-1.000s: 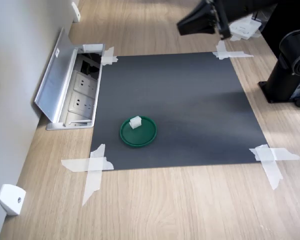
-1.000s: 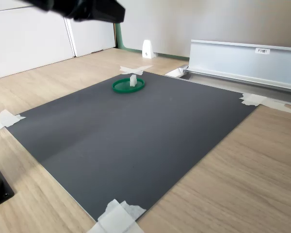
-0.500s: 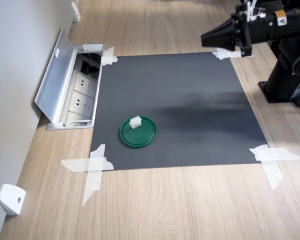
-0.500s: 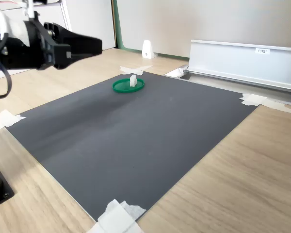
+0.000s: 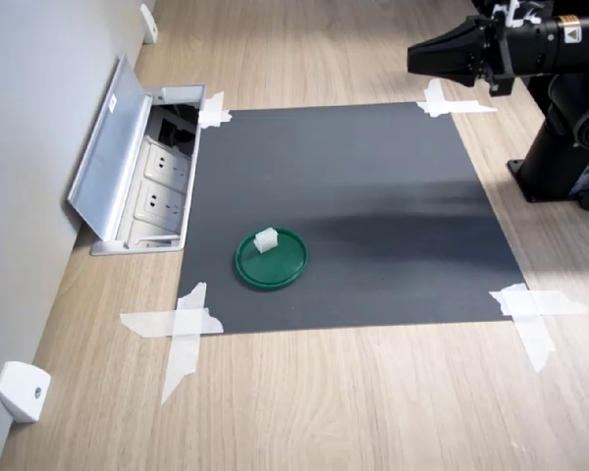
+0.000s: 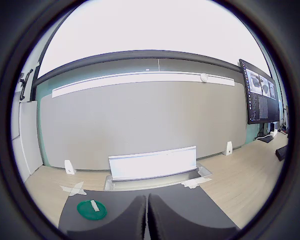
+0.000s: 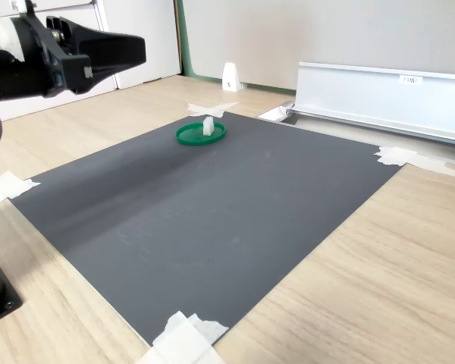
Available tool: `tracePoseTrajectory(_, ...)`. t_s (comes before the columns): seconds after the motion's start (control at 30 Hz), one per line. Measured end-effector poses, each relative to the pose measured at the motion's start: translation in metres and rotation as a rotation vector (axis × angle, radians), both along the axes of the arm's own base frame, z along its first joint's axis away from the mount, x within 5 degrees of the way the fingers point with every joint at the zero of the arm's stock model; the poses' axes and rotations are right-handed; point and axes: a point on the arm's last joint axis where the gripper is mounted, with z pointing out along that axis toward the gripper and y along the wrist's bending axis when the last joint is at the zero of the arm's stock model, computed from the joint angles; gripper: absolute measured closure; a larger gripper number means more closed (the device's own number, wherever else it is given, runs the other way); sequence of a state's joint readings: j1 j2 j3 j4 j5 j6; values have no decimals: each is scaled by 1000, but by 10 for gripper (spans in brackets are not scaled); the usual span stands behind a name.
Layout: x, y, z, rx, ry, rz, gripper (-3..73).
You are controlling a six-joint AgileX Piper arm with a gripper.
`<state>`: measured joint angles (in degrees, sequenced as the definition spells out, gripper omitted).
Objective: Grasp a white terminal and put it on the green lid.
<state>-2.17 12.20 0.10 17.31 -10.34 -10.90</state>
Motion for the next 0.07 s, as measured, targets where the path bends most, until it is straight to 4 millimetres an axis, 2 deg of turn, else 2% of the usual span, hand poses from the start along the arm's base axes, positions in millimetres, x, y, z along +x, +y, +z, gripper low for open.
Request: tracePoseTrajectory(0.07, 0, 0, -1, 19, 14, 2, 702)
